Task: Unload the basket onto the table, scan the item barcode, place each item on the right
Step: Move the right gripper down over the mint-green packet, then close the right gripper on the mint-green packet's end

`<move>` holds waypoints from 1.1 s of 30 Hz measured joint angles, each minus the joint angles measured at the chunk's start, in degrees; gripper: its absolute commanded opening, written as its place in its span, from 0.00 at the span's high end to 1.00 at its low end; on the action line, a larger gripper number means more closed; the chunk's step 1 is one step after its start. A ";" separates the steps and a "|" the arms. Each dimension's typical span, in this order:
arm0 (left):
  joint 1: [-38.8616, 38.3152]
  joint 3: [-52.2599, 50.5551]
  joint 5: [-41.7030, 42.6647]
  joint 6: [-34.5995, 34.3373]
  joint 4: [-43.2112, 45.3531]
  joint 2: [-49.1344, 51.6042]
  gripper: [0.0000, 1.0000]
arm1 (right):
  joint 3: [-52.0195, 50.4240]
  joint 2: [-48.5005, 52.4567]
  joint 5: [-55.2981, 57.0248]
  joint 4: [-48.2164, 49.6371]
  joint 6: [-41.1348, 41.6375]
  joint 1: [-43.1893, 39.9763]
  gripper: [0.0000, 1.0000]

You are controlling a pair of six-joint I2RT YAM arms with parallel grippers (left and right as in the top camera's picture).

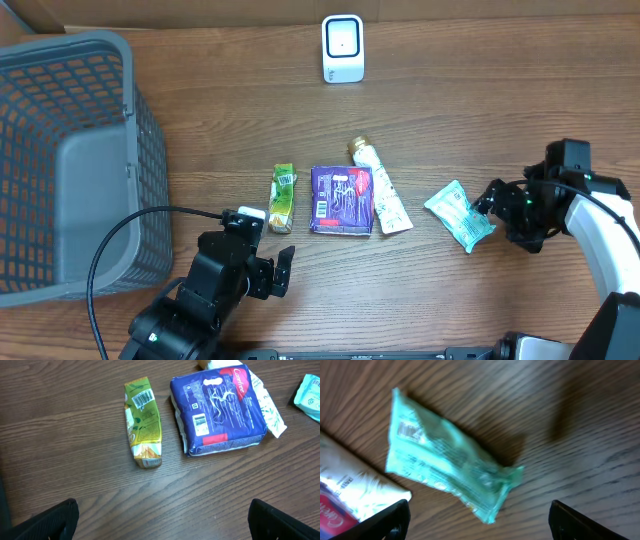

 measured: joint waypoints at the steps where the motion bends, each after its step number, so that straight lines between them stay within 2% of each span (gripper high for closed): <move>1: 0.00 0.00 0.00 0.00 0.00 0.00 0.00 | -1.05 0.00 -0.22 1.53 0.15 -0.55 0.11; 11: 0.00 0.00 0.00 0.00 0.00 0.00 0.01 | -8.59 0.00 -3.52 10.47 0.85 -0.92 0.17; 19: 0.00 0.00 0.00 0.00 0.00 0.00 0.00 | -14.43 -0.70 -7.34 23.43 1.62 -0.96 0.21; 23: 0.00 0.00 -0.02 0.00 -0.02 0.00 0.00 | -16.11 -0.76 -8.55 28.70 1.81 -0.96 0.36; 29: 0.00 0.00 0.00 0.00 -0.02 0.00 0.00 | -17.42 -0.55 -8.11 31.06 2.19 -0.94 0.61; 33: 0.00 0.00 0.00 0.00 -0.02 0.00 0.00 | -17.55 -0.28 -8.39 33.66 2.08 -0.92 0.62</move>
